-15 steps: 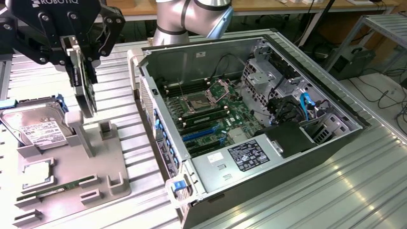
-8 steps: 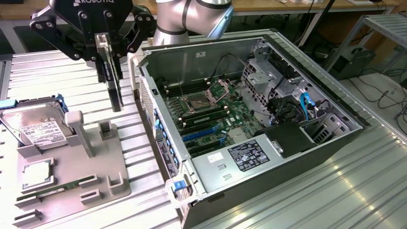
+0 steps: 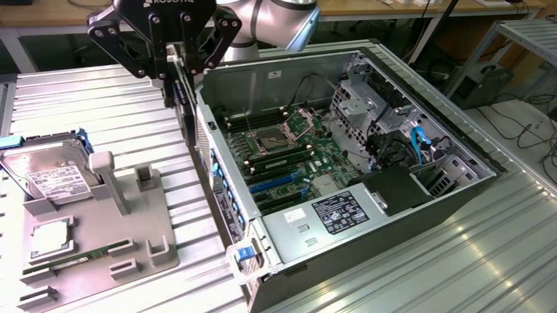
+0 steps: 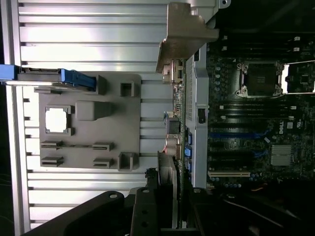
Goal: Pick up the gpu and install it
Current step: 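Pick up the gpu and move the gpu toward the slot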
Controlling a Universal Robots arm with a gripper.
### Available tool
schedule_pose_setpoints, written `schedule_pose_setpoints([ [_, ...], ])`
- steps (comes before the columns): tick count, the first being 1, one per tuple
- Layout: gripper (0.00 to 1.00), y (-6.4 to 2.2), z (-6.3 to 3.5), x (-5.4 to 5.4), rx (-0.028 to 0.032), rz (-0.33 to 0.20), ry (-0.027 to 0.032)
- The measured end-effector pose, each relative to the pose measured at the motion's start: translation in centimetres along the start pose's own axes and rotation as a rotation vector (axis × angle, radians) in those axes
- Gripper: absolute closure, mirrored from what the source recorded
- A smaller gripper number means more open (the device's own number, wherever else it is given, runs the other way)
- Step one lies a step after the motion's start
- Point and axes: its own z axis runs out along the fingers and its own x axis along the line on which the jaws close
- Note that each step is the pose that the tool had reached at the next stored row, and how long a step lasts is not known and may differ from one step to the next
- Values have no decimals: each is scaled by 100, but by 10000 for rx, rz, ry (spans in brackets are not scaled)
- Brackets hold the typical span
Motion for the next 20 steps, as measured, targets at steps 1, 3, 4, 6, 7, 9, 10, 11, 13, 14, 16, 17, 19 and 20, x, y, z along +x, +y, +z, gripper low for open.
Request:
schedule_pose_setpoints([
  [1, 72, 0, 0, -14, 0, 0, 0],
  [3, 72, 0, 0, -60, 0, 1, 0],
  [4, 72, 0, 0, -70, 0, 0, 0],
  [6, 72, 0, 1, -90, 0, 0, 0],
  [7, 72, -1, 1, -98, 0, 1, 0],
  [9, 72, -1, 1, -127, 0, 1, 1],
  [10, 72, -1, 1, -137, 0, 0, 1],
  [11, 72, -1, 1, -148, 1, 0, 1],
  [13, 72, -1, 1, -168, 1, 0, 1],
  [14, 72, -1, 1, -178, 1, 0, 1],
  [16, 72, -1, 1, -201, 1, 0, 1],
  [17, 72, -1, 1, -212, 1, 0, 1],
  [19, 72, -1, 1, -230, 0, 0, 1],
  [20, 72, -1, 2, -240, 0, 0, 0],
])
